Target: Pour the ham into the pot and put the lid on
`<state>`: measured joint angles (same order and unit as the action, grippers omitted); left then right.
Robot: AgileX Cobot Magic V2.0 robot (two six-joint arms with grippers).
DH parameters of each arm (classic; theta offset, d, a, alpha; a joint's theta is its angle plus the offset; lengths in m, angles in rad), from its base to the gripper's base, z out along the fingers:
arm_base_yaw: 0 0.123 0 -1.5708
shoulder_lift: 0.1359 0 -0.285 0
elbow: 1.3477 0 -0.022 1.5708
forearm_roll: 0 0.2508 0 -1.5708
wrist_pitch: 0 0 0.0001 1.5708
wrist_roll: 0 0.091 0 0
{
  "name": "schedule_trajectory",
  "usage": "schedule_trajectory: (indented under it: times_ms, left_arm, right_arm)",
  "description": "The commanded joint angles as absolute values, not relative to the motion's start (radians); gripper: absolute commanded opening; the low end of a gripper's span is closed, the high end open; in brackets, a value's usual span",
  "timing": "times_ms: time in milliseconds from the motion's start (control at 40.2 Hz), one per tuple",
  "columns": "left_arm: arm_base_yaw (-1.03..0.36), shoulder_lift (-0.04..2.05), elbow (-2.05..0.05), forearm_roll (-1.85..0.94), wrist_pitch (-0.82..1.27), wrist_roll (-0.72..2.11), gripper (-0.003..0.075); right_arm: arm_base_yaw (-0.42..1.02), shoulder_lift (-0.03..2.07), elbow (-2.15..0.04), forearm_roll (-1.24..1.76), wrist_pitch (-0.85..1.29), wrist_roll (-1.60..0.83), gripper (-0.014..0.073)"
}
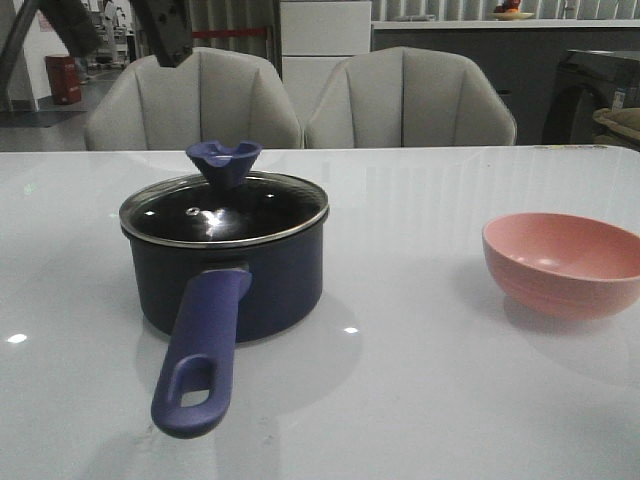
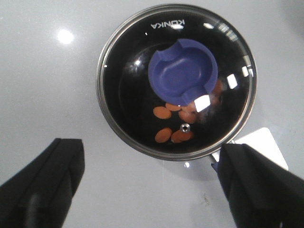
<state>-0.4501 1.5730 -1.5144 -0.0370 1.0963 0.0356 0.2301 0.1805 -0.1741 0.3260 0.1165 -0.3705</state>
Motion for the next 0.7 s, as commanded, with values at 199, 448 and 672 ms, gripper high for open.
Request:
schedule_trajectory:
  times_ms: [199, 448, 672]
  left_arm:
    - [-0.448, 1.255, -1.213, -0.04, 0.866, 0.008, 0.0606]
    - [-0.448, 1.0, -0.977, -0.051, 0.741, 0.0, 0.0606]
    - [-0.448, 0.778, -0.819, -0.064, 0.659, 0.0, 0.0606]
  right_arm:
    - [0.232, 0.19, -0.199, 0.331, 0.043, -0.379, 0.0151]
    - [0.232, 0.19, -0.199, 0.331, 0.043, -0.379, 0.0151]
    - [0.232, 0.19, -0.199, 0.331, 0.043, -0.379, 0.0151]
